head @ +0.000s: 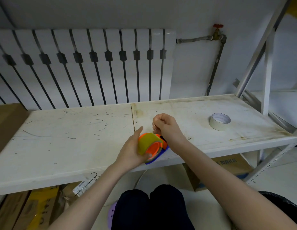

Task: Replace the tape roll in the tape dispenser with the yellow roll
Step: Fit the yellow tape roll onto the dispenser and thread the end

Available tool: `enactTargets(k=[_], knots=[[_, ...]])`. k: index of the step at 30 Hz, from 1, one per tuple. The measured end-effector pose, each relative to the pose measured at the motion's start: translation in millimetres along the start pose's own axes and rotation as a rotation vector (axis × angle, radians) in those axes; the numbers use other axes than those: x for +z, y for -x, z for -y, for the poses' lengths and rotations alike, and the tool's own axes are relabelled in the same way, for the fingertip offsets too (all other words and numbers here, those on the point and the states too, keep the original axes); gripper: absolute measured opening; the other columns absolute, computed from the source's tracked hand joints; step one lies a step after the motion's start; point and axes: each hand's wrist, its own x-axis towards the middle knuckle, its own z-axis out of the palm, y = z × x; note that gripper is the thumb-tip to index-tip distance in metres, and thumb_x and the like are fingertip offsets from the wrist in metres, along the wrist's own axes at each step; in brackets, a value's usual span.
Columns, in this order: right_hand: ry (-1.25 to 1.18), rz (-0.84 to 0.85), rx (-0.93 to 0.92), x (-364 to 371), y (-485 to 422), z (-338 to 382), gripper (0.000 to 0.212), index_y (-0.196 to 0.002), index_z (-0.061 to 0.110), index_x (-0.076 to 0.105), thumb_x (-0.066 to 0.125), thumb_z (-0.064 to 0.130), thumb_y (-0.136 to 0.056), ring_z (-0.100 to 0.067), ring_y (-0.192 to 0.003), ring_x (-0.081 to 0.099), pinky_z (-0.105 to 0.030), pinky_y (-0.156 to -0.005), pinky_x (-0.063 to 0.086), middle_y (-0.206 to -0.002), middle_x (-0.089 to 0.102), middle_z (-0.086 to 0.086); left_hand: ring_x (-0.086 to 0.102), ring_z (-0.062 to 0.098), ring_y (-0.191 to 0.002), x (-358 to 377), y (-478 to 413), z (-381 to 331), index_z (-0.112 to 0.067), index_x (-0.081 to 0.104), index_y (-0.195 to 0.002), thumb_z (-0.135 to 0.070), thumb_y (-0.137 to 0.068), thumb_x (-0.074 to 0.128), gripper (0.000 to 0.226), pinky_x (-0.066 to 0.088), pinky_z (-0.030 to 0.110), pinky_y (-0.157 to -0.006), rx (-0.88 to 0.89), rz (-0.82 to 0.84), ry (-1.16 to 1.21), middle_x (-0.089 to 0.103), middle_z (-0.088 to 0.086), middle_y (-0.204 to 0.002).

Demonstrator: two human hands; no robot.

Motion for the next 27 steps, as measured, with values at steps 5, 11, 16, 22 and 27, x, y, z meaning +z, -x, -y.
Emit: enactTargets(k=[5, 11, 16, 22, 27], knots=[[-0.017, -0.07, -0.042, -1.5, -7.1, 5.9, 0.015, -0.084, 0.005, 0.053, 0.042, 0.003, -0.094, -0.009, -0.064, 0.051, -0.018, -0.06, 0.049, -0.07, 0.052, -0.002, 0.051, 0.022, -0.111, -2.6, -0.3, -1.6, -0.023, 0.025, -0.143, -0.032, -0.066, 0.082, 0.097, 0.043, 0.028, -0.083, -0.007, -0.093, 0.078, 0.05, 0.001, -0.123], [-0.075, -0.197, 0.068, -14.3, -19.5, -5.7, 0.025, -0.072, 0.01, 0.051, 0.042, -0.001, -0.092, -0.01, -0.063, 0.048, -0.015, -0.059, 0.051, -0.069, 0.05, -0.003, 0.064, 0.018, -0.094, -6.2, -6.2, 10.9, -0.022, 0.062, -0.107, -0.034, -0.053, 0.088, 0.061, 0.055, 0.035, -0.078, -0.083, -0.041, 0.193, 0.068, -0.003, -0.101], [-0.385, -0.337, 0.413, -35.9, -32.5, -32.2, 0.028, -0.062, 0.003, 0.047, 0.042, -0.009, -0.087, -0.015, -0.057, 0.042, -0.02, -0.056, 0.048, -0.064, 0.042, -0.008, 0.065, 0.016, -0.093, -12.9, -10.4, 15.3, -0.024, 0.061, -0.103, -0.034, -0.052, 0.089, 0.059, 0.057, 0.036, -0.078, -0.088, 0.047, 0.269, 0.069, -0.001, -0.1], [-0.296, -0.449, 0.588, -32.4, -33.3, -58.0, 0.028, -0.065, 0.004, 0.041, 0.039, -0.009, -0.09, -0.018, -0.053, 0.038, -0.023, -0.049, 0.038, -0.063, 0.041, -0.01, 0.064, 0.018, -0.093, -13.5, -11.5, 23.4, -0.026, 0.058, -0.098, -0.052, -0.039, 0.084, 0.069, 0.056, 0.043, -0.08, -0.104, 0.08, 0.225, 0.068, 0.0, -0.099], [-0.046, -0.481, 0.51, -34.9, -32.2, -66.9, 0.033, -0.063, 0.009, 0.035, 0.031, -0.006, -0.092, -0.018, -0.051, 0.04, -0.022, -0.041, 0.039, -0.061, 0.037, -0.009, 0.064, 0.018, -0.092, -11.0, -7.0, 31.4, -0.029, 0.056, -0.102, -0.042, -0.055, 0.085, 0.057, 0.056, 0.035, -0.076, -0.085, 0.022, 0.273, 0.067, -0.002, -0.097]])
